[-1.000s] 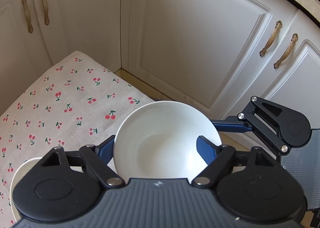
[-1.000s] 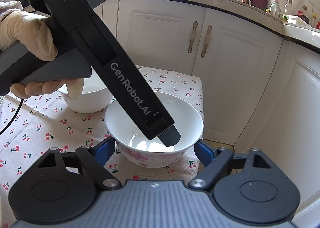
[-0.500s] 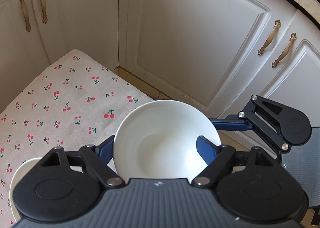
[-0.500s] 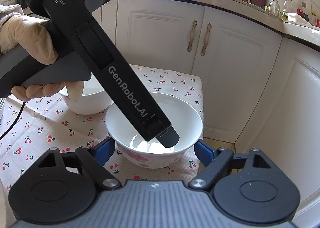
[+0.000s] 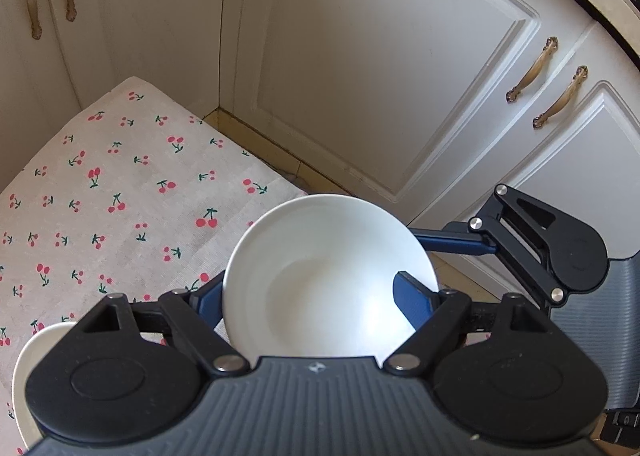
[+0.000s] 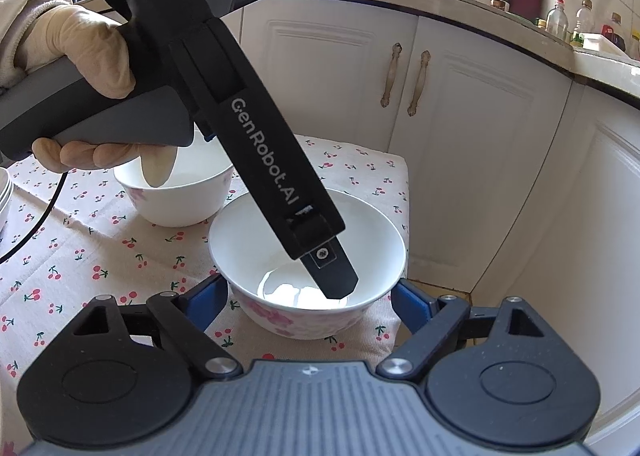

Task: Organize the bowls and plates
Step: 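Lift the pink-floral bowl with the left tool and carry it over the other floral bowl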

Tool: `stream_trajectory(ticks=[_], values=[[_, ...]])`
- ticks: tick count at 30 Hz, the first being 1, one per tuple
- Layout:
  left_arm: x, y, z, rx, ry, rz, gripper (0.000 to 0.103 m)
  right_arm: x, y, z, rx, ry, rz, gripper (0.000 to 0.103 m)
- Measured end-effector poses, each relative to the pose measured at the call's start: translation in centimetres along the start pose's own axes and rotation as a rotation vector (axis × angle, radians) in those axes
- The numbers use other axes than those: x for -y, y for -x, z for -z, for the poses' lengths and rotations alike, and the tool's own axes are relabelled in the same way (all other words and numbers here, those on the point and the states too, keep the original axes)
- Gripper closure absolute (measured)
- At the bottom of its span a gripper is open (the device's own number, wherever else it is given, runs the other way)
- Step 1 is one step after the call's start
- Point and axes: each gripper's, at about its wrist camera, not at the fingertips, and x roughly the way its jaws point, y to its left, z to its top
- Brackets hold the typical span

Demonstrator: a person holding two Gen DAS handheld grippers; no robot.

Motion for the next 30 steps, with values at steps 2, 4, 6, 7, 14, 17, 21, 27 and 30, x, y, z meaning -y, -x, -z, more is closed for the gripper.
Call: stream_trajectory(ticks=[2,4,6,7,14,17,21,27,30], values=[[0.0,0.0,0.0,-0.006,0.0,0.002,0.019,0.0,0.0,0.0,0.0,0.001,0.001,0.011],[0.0,0.1,0.0,-0.012,0.005,0.003,0.019,-0.1,0.0,-0.1,-0.004,-0.004,-0.001,0.011],[0.1,0.3,0.1,-0.012,0.008,0.007,0.019,-0.2,0.0,-0.1,-0.006,-0.002,-0.003,0.011],[0.0,0.3,0.2,-0.013,0.012,0.011,0.019,-0.2,0.0,-0.1,-0.006,-0.002,-0.003,0.011],[0.6,1.3,0.9,-0.004,0.019,0.021,0.019,-0.4,0.8,-0.4,-0.016,-0.015,-0.018,0.011],[1.3,2.2,1.3,0.008,0.017,0.026,0.019,-0.8,1.7,-0.5,-0.015,-0.017,-0.02,0.011],[2.3,3.8,2.0,0.025,0.016,0.028,0.019,-1.4,3.2,-0.8,-0.013,-0.02,-0.026,0.011],[4.2,6.3,3.7,0.052,0.023,0.031,0.019,-3.0,6.1,-1.3,-0.006,-0.017,-0.039,0.011],[5.4,7.6,4.9,0.064,0.025,0.03,0.019,-3.8,7.6,-1.3,-0.006,-0.027,-0.053,0.011]])
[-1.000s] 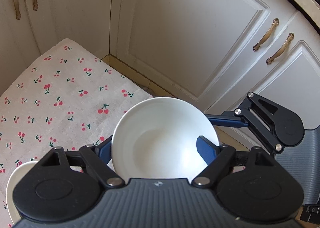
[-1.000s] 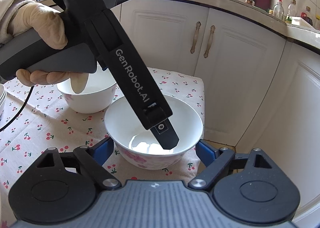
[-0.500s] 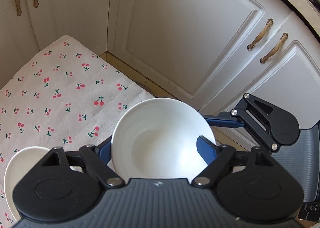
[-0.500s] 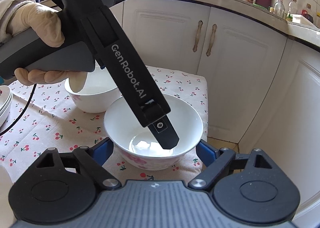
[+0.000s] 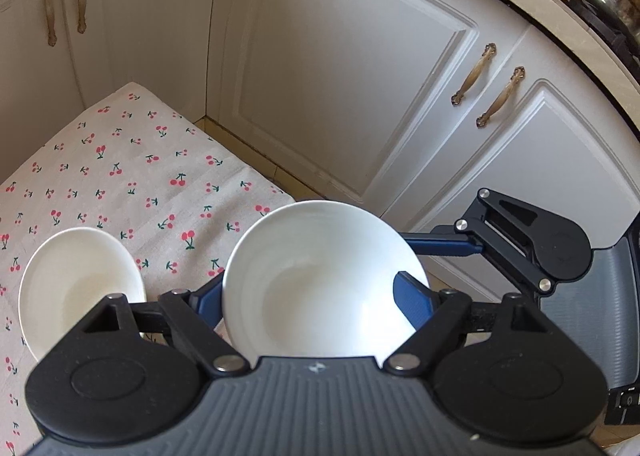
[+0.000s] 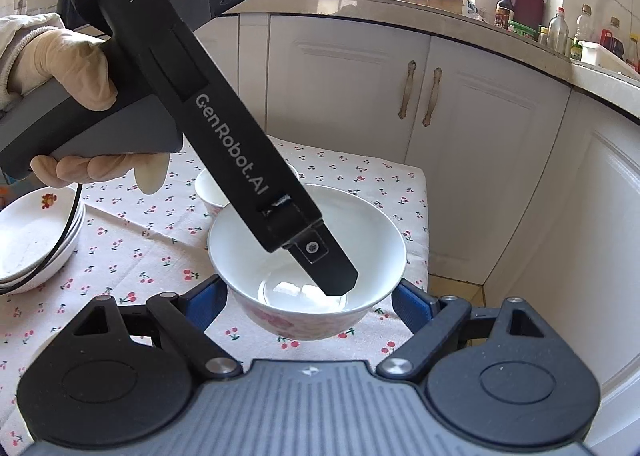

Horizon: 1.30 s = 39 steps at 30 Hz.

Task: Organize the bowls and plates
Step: 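Lift the pink-floral bowl with the left tool and carry it over the other floral bowl, then lower the held bowl into the other floral bowl and open the left tool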

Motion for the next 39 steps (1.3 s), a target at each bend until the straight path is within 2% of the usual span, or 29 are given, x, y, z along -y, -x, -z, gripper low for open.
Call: stream_trajectory(ticks=[11,20,31,39], values=[[3.5,4.1,4.5,0.03,0.003,-0.02,0.019,-4.4,5.3,0.8,0.015,0.031,-0.018,0.011],[5.1,5.9,8.4,0.05,0.017,-0.022,0.019,-7.8,7.9,1.8,0.01,0.057,-0.029,0.011],[5.6,6.1,12.4,0.057,0.025,-0.041,0.019,-10.7,8.4,3.5,-0.011,0.07,-0.045,0.011],[5.8,5.3,14.0,0.06,0.009,-0.067,0.019,-11.5,7.6,4.7,-0.035,0.066,-0.059,0.011]])
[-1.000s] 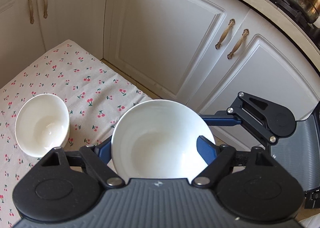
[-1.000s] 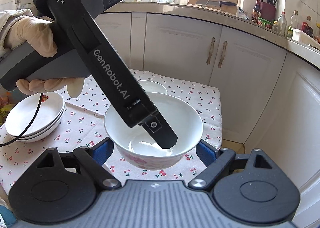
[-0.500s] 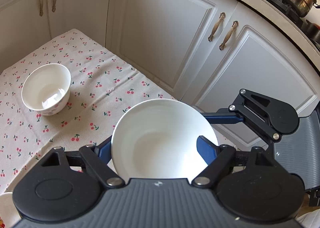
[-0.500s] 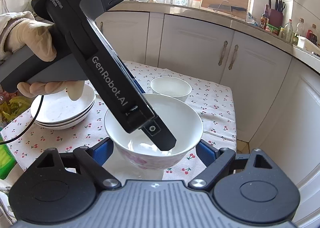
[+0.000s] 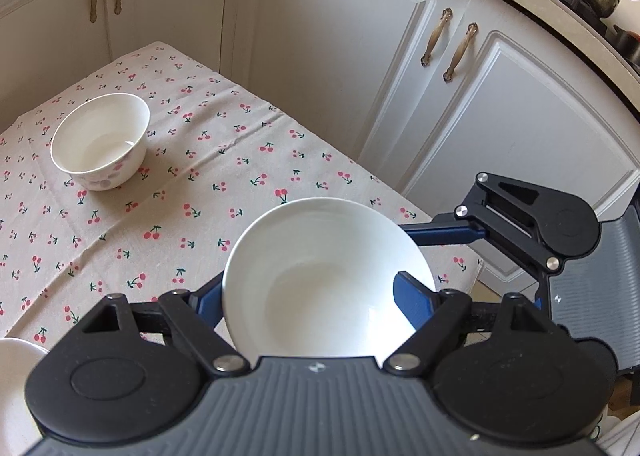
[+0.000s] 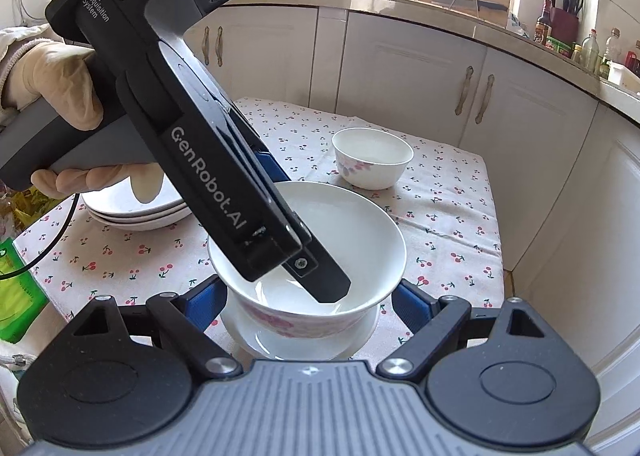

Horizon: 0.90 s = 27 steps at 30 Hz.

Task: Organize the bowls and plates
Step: 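Lower the held bowl into the other floral bowl and open the left tool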

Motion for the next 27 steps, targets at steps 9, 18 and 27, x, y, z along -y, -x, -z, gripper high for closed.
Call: stream_trajectory(ticks=[9,18,27], values=[[0.2,-0.8,0.6,0.001,-0.019,-0.012,0.019,-0.1,-0.6,0.7,-0.024,-0.022,-0.013,0.011],[0.0,-1.0,0.8,0.007,-0.017,-0.008,0.019,-0.1,-1.0,1.2,-0.04,-0.031,-0.019,0.011],[0.0,-1.1,1.0,0.013,-0.02,0.001,0.019,0.2,-1.2,1.3,-0.051,-0.038,-0.024,0.011]])
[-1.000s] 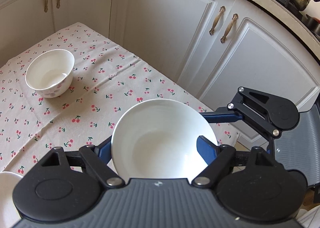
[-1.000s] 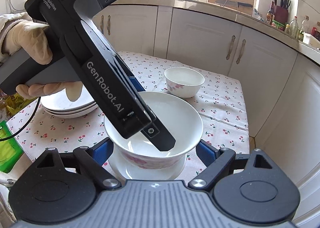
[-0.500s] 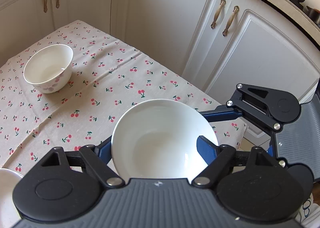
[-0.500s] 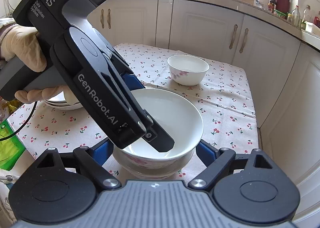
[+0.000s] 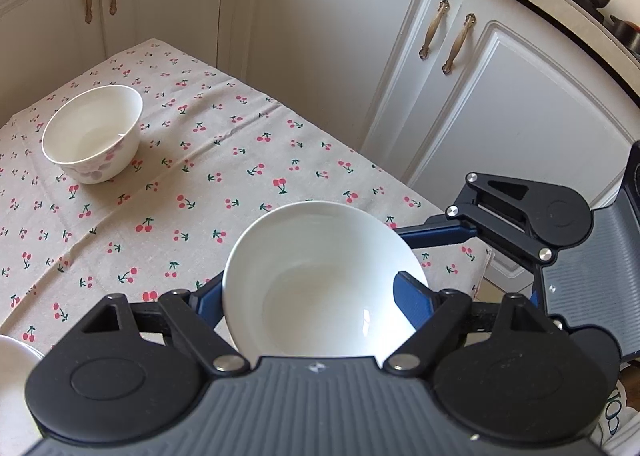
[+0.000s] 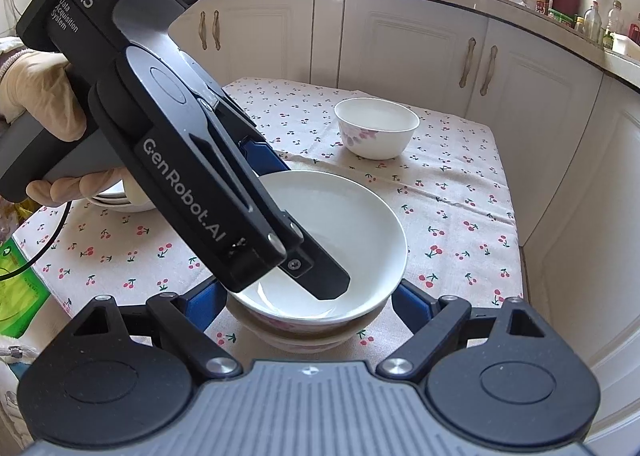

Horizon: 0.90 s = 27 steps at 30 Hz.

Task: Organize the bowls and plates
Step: 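Lower the held bowl into the other floral bowl and open the left tool, then withdraw the left tool and reach it to the plain white bowl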

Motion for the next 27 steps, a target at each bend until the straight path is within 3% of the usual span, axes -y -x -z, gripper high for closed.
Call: stream_trajectory(ticks=[14,17,27], values=[[0.4,-0.2,-0.1,-0.006,-0.041,-0.02,0.014,0.2,-0.3,0.2,-0.005,-0.014,-0.01,0.011],[-0.1,0.3,-0.2,0.011,-0.03,-0.013,0.014,0.0,0.1,0.3,0.018,-0.002,-0.007,0.0],[-0.8,2.5,0.1,0.056,-0.029,-0.059,0.012,0.0,1.4,0.1,0.061,0.022,0.015,0.0]])
